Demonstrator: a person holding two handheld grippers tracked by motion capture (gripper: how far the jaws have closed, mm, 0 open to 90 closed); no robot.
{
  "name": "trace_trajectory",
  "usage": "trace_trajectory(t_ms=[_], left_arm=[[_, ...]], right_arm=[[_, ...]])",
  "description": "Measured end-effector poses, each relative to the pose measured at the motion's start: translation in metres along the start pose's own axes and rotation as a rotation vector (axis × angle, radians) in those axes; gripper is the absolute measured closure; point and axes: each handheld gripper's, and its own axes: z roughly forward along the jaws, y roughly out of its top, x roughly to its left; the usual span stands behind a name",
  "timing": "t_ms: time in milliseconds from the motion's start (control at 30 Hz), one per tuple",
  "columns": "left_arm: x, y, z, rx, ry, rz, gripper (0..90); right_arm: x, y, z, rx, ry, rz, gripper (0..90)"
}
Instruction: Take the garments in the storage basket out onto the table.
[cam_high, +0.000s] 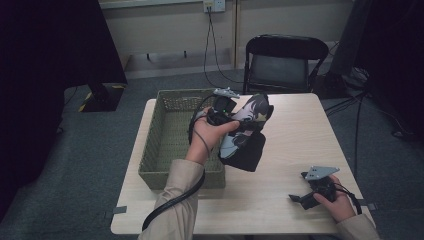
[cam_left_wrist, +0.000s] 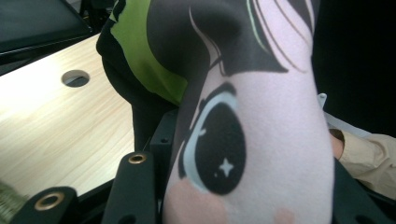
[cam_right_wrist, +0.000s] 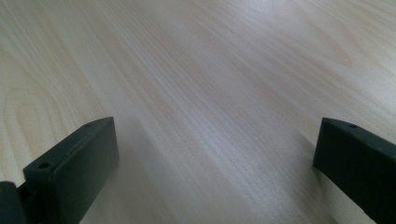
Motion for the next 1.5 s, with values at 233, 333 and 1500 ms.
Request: trace_trajectory(t_ms=[233,333,1500], left_arm=[[-0.005,-0.001,0.016,0.01,-0.025,0.006,56.6],[-0.006,-0.001,0.021,0.017,-0.033,0.009,56.6],[-0.02,-0.026,0.103,0.123,-0.049,0.006,56.2]], right_arm=[[0.0,0.0,0.0,0.0,0.0,0.001,0.0],[0.0,0.0,0.0,0.0,0.0,0.001,0.0],[0.0,0.0,0.0,-0.001,0.0,-0.001,0.0]])
